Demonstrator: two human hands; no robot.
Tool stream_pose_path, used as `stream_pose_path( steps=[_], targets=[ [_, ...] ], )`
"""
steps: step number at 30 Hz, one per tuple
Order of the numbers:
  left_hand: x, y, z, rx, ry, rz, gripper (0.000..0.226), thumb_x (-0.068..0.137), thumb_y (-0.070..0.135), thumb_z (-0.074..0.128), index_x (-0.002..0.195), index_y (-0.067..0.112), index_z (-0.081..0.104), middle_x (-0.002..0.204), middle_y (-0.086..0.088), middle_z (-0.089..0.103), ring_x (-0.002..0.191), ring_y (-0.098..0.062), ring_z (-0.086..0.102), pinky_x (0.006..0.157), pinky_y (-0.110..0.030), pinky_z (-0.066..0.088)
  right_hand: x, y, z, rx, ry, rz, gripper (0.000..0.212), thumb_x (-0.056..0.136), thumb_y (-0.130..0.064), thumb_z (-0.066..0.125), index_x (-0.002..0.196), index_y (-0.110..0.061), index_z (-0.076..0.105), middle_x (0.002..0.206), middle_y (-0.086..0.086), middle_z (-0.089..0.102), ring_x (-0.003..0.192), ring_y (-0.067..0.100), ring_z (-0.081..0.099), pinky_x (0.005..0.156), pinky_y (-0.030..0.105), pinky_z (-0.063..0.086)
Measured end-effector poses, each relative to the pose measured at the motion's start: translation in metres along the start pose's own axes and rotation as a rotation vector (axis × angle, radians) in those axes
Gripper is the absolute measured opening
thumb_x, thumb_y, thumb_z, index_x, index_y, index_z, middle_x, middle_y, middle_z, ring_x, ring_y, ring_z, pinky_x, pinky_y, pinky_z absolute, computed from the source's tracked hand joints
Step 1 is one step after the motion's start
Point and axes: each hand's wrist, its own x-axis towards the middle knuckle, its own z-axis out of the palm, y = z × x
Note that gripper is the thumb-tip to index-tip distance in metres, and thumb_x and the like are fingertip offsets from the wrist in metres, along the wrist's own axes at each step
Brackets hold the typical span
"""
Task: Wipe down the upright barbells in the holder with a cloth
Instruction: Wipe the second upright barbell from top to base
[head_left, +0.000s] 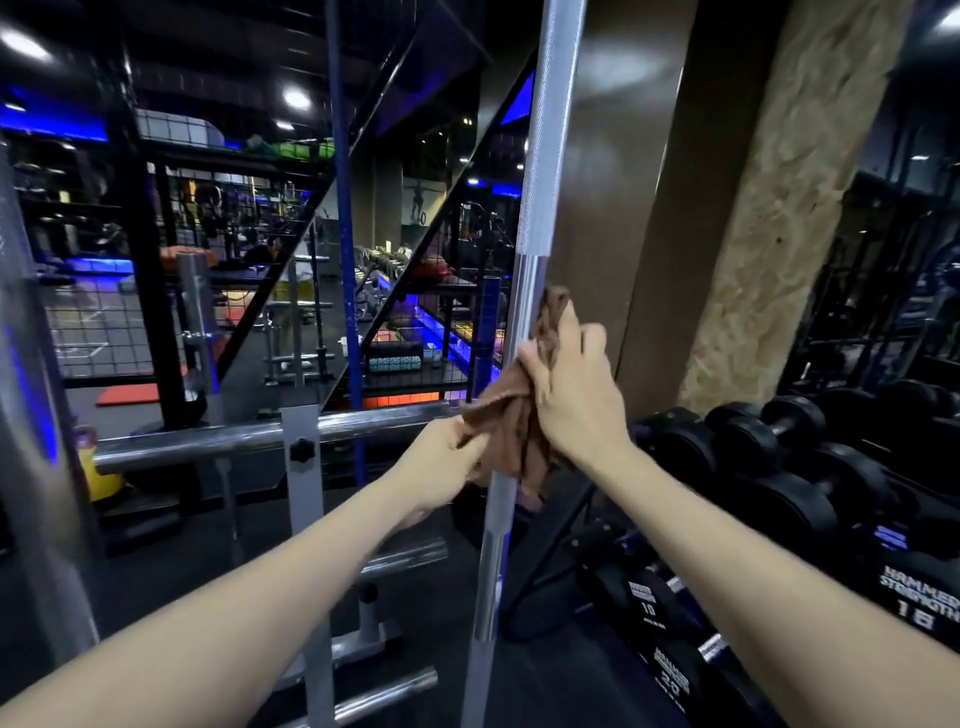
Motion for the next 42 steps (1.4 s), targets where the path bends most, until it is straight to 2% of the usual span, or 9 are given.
stream_pose_path(
  steps=[3,6,8,12,20,22,26,35,42],
  targets=[
    [-0.007,-0.003,0.008,0.026,-0.003,0.009,0.023,0.101,0.009,0.041,0.087,0.014,0.059,0.045,0.015,0.044,0.045,0.002,0.034,0.051,-0.011,0.031,0.023,-0.014,-0.011,0.062,0.099,0.005,0.068,0.098,-0.045,0.038,0.152,-0.015,0.008,0.123,0.015,0.035,0.11,0.04,0.045,0.08,0.042,0.04],
    [-0.011,-0.007,0.007,0.068,0.015,0.031,0.017,0.092,0.003,0.049,0.079,0.005,0.06,0.062,0.006,0.055,0.058,-0.005,0.045,0.063,-0.021,0.043,-0.004,-0.005,0.003,0.065,0.035,-0.004,0.071,0.098,-0.046,0.035,0.153,-0.016,0.001,0.126,0.014,0.033,0.113,0.037,0.042,0.081,0.042,0.04],
    [-0.013,-0.007,0.005,0.095,0.022,0.007,0.024,0.087,-0.003,0.046,0.097,0.005,0.066,0.078,-0.003,0.063,0.074,-0.016,0.058,0.077,-0.037,0.054,-0.037,0.009,0.015,0.064,-0.097,0.02,0.072,0.098,-0.047,0.034,0.153,-0.02,-0.004,0.127,0.012,0.031,0.114,0.035,0.04,0.084,0.042,0.04],
    [-0.02,-0.001,0.005,0.063,-0.012,0.015,0.036,0.098,0.001,0.044,0.131,0.011,0.056,0.097,-0.007,0.061,0.104,-0.024,0.06,0.097,-0.026,0.041,-0.061,0.021,0.019,0.012,-0.297,0.084,0.067,0.099,-0.047,0.032,0.153,-0.025,-0.001,0.129,0.011,0.031,0.118,0.037,0.038,0.094,0.047,0.04],
    [-0.03,-0.012,0.006,-0.104,0.049,-0.081,0.02,0.097,0.0,0.045,0.097,0.01,0.063,0.093,-0.011,0.064,0.086,-0.021,0.057,0.082,-0.031,0.053,-0.026,-0.001,0.003,0.141,-0.14,0.099,0.065,0.1,-0.046,0.029,0.152,-0.028,-0.004,0.128,0.011,0.031,0.112,0.034,0.04,0.085,0.039,0.034],
    [-0.033,-0.016,0.006,-0.111,0.041,-0.052,0.033,0.095,-0.008,0.042,0.111,0.012,0.064,0.1,-0.004,0.069,0.088,-0.011,0.064,0.078,-0.022,0.052,-0.05,0.011,0.017,0.149,-0.219,0.125,0.065,0.1,-0.047,0.029,0.152,-0.029,-0.005,0.129,0.011,0.03,0.116,0.036,0.039,0.09,0.041,0.034],
    [-0.042,-0.021,0.011,-0.023,0.055,-0.035,0.042,0.1,0.008,0.043,0.14,0.019,0.044,0.135,0.005,0.055,0.122,-0.009,0.053,0.106,-0.032,0.041,-0.076,0.035,0.036,0.16,-0.354,0.139,0.064,0.099,-0.047,0.03,0.152,-0.032,-0.004,0.132,0.013,0.03,0.119,0.038,0.038,0.099,0.045,0.035],
    [-0.031,-0.021,0.038,0.032,0.396,-0.092,0.025,0.1,0.02,0.046,0.115,0.02,0.066,0.112,-0.003,0.07,0.111,-0.023,0.063,0.083,-0.027,0.051,-0.055,0.102,0.044,0.517,-0.308,0.222,0.038,0.101,-0.032,0.041,0.128,-0.008,0.054,0.112,0.015,0.046,0.107,0.026,0.048,0.096,0.028,0.032],
    [-0.04,-0.012,0.07,-0.075,0.514,-0.088,0.029,0.1,0.027,0.043,0.108,0.014,0.068,0.093,0.0,0.07,0.085,-0.009,0.063,0.077,-0.021,0.054,-0.031,0.072,0.022,0.795,-0.287,0.309,0.051,0.101,-0.036,0.038,0.148,-0.02,0.027,0.135,0.007,0.029,0.093,0.013,0.039,0.073,0.013,0.021]
  ],
)
